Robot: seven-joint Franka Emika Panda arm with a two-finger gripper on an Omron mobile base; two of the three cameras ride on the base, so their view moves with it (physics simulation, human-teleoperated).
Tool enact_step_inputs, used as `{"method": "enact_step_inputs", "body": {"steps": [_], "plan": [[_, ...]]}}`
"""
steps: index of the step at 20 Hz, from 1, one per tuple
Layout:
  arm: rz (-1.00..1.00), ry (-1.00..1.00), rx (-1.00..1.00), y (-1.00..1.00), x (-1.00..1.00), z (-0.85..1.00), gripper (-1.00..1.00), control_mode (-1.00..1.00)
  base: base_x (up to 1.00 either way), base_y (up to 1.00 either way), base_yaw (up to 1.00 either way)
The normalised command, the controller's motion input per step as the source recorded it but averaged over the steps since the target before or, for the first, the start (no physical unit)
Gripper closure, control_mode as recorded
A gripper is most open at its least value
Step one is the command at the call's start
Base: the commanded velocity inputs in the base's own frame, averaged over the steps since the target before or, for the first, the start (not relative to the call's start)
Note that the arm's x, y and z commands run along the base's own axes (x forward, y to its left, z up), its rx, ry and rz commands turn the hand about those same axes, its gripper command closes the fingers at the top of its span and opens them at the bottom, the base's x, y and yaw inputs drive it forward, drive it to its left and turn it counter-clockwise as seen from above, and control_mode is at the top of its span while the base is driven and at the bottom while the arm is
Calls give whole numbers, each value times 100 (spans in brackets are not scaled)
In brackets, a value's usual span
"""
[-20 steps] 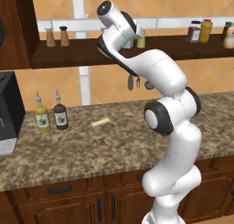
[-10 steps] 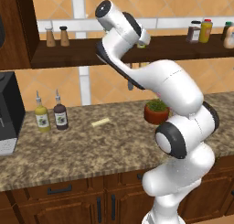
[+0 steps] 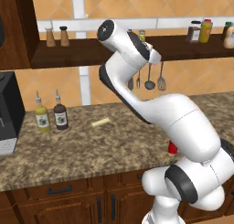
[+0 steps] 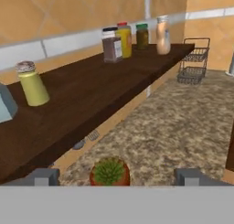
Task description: Put the shaker and condiment bottle from the counter next to their counterparts in the cabinet.
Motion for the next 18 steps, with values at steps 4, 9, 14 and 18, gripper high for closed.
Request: {"method": "enact_step_inputs", "body": {"steps": [4,9,14,18], "plan": [[-19,-4,1,-5,-91,-67,-100,-100,0,0,0],[-19,-11,0,-28,-63,-99,-100,-100,0,0,0],[-14,-17,0,-30,-46,-100,-100,-100,0,0,0],[-11,2,0,-3,-14,-93,-100,-100,0,0,0]]}}
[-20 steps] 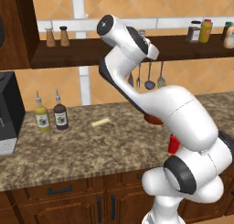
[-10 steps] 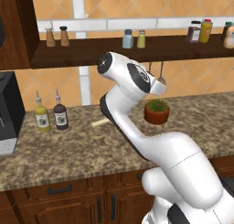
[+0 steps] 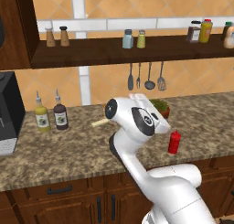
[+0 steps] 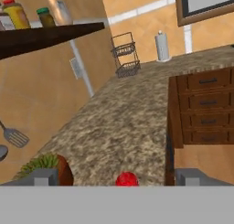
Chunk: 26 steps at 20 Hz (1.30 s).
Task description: Put the shaker and condiment bottle from the counter next to their counterparts in the cabinet.
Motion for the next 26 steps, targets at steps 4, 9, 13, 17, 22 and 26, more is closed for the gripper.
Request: {"method": "enact_step_inputs", "body": {"steps": [4,9,13,17,22,26], "plan": [[-13,4,0,0,-5,-92,-100,-100,0,0,0],[-9,2,-5,1,-1,-64,-100,-100,0,0,0],[-14,2,-1,0,0,-27,-100,-100,0,0,0],[-14,3,-2,0,0,-51,-100,-100,0,0,0],[-14,11,0,0,1,-39,-100,-100,0,0,0],[-4,15,-14,21,20,-38,-100,-100,0,0,0]]}}
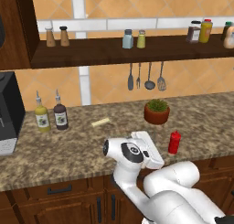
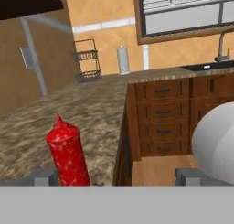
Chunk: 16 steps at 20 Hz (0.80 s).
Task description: Put the shaker and condiment bottle from the counter next to their counterparts in the cabinet.
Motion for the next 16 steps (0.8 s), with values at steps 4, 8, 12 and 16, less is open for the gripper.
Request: {"method": "enact_step_inputs", "body": {"steps": [4,8,12,16], "plan": [[0,13,-14,0,57,-3,-100,-100,0,0,0],[0,9,-7,-1,24,-10,-100,-100,0,0,0],[0,8,3,-3,0,-20,-100,-100,0,0,0],[0,0,19,-37,0,0,-100,-100,0,0,0]]}}
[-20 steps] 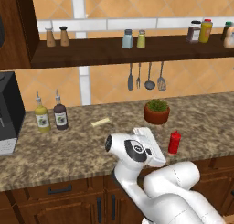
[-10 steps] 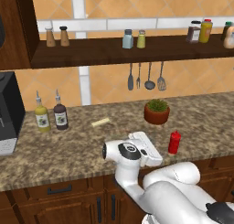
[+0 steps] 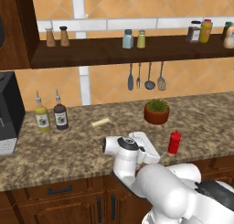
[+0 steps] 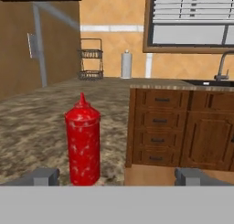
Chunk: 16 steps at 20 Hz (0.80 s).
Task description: Put the shaker and condiment bottle from the counter next to their counterparts in the cabinet.
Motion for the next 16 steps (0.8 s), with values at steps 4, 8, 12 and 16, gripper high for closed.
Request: {"method": "enact_step_inputs", "body": {"steps": [4,8,12,16], "plan": [[0,0,2,-8,-2,-15,-100,-100,0,0,0],[0,2,0,0,3,-20,-100,-100,0,0,0],[-2,11,0,-18,23,0,-100,-100,0,0,0],[-2,2,0,-23,8,0,-100,-100,0,0,0]]}}
